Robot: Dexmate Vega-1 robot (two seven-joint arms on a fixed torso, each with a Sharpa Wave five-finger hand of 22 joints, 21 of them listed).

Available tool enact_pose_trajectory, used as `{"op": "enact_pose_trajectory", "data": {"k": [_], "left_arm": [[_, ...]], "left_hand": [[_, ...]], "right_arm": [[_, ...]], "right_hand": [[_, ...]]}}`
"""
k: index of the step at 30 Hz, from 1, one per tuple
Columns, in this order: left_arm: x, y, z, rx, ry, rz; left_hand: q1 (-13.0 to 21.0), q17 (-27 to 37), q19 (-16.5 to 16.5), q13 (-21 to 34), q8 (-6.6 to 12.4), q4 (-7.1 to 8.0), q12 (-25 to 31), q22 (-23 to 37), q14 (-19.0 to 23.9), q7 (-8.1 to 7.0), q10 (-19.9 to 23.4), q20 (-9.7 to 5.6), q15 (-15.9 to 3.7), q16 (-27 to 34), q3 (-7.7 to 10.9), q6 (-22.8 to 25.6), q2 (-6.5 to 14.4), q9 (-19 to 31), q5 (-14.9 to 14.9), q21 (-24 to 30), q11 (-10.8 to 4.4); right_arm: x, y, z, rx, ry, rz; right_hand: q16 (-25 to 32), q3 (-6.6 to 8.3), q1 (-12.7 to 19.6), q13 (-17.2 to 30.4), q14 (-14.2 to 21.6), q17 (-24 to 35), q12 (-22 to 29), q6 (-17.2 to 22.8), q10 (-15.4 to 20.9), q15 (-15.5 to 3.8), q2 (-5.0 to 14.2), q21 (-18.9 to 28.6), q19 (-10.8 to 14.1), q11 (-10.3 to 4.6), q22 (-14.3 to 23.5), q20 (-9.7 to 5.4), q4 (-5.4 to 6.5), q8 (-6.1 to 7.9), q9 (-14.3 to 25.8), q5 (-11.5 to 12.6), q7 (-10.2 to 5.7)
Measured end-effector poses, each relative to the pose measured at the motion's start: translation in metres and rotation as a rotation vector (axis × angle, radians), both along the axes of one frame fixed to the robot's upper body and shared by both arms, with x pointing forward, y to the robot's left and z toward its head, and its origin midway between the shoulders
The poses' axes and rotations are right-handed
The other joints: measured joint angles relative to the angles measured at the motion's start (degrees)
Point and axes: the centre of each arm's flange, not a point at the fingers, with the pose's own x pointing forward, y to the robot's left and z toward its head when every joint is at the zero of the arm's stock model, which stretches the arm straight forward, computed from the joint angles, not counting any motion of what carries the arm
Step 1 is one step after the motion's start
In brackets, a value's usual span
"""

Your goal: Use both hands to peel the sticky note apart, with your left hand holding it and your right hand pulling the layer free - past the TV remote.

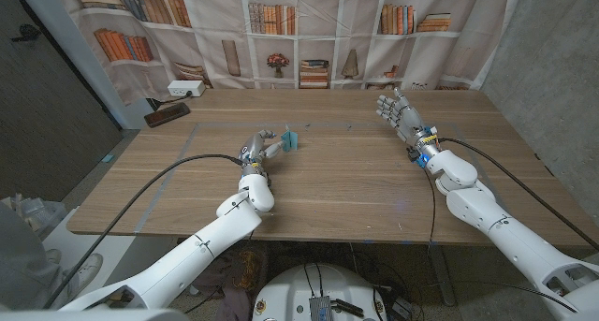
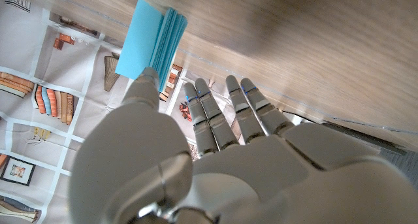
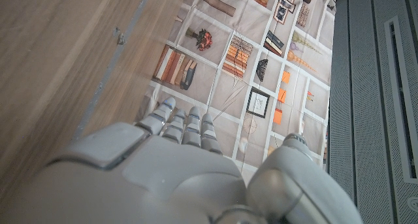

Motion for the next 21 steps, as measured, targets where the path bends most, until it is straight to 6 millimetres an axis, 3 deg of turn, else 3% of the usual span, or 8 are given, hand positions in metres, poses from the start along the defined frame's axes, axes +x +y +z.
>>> {"op": "enact_pose_trajectory", "data": {"k": [21], "left_arm": [[-0.0016,-0.0034,-0.0007,-0.003,-0.021,0.012]], "left_hand": [[0.2,0.0,0.4,0.0,0.01,0.26,0.4,0.0,0.2,0.12,0.7,0.22,-0.07,-0.3,-0.27,0.3,-1.8,-0.6,-0.4,0.3,-0.07]], "right_arm": [[-0.0037,-0.0029,-0.0021,-0.008,-0.004,0.008]], "right_hand": [[0.0,-0.16,0.0,0.0,0.0,0.0,0.0,0.0,0.0,0.00,0.00,0.0,0.0,0.00,0.0,0.00,-0.16,0.00,0.0,0.0,0.00]]}}
